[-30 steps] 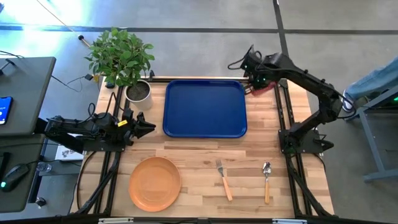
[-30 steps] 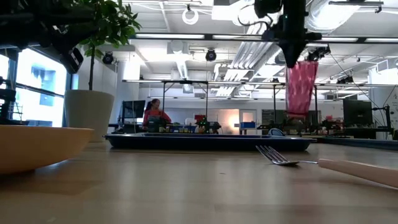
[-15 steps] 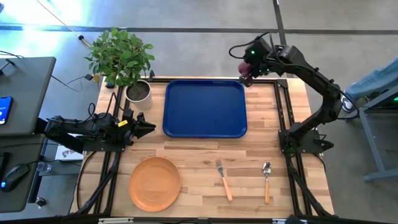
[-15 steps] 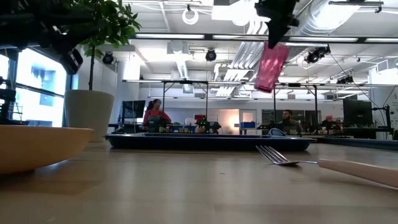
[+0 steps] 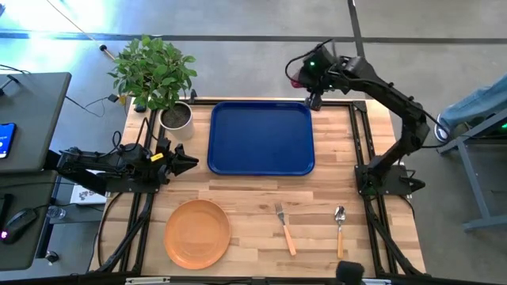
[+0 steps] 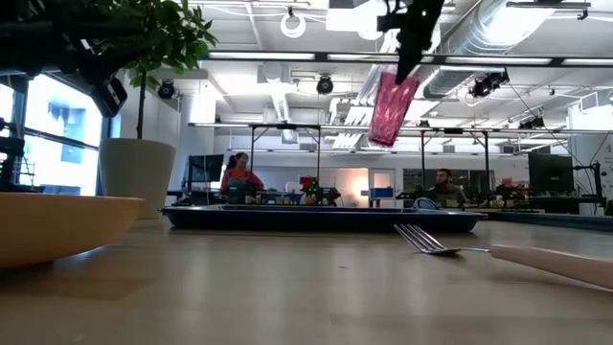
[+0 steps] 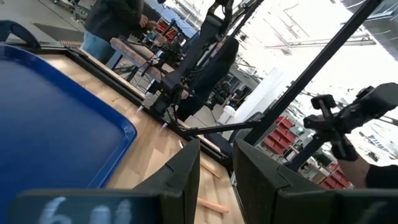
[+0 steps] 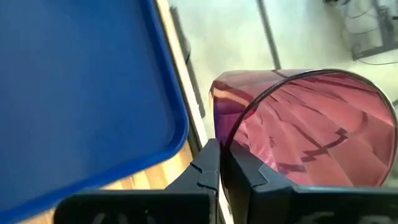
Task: Pick and place plate/cup/fork/spoon on tray
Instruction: Put the cup on the top right of the tray
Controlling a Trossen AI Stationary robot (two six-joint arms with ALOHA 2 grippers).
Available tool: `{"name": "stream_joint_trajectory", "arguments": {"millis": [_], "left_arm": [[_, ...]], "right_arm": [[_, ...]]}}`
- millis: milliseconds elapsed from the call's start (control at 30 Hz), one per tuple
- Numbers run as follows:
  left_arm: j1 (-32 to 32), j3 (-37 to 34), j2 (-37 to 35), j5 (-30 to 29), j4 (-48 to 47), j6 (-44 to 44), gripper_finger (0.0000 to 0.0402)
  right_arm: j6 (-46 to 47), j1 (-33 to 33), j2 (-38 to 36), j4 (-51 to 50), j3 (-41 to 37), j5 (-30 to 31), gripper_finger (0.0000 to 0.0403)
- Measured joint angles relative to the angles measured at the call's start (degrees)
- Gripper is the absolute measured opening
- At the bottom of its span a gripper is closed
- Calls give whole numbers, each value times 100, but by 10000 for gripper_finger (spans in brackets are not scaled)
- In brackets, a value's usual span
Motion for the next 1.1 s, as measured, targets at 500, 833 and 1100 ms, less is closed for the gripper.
{"name": "stream_joint_trajectory", "arguments": {"millis": [500,833,1100], "left_arm": [[1,0,0,-31,0,-128,87],[-1,0,0,-39,2,-130,87],[0,0,0,-37,7,-130,87]], "right_arm": [[670,77,1157,-835,0,-556,0],[1837,327,1613,-793,0,-656,0],[2416,368,1854,-569,0,-671,0]]}}
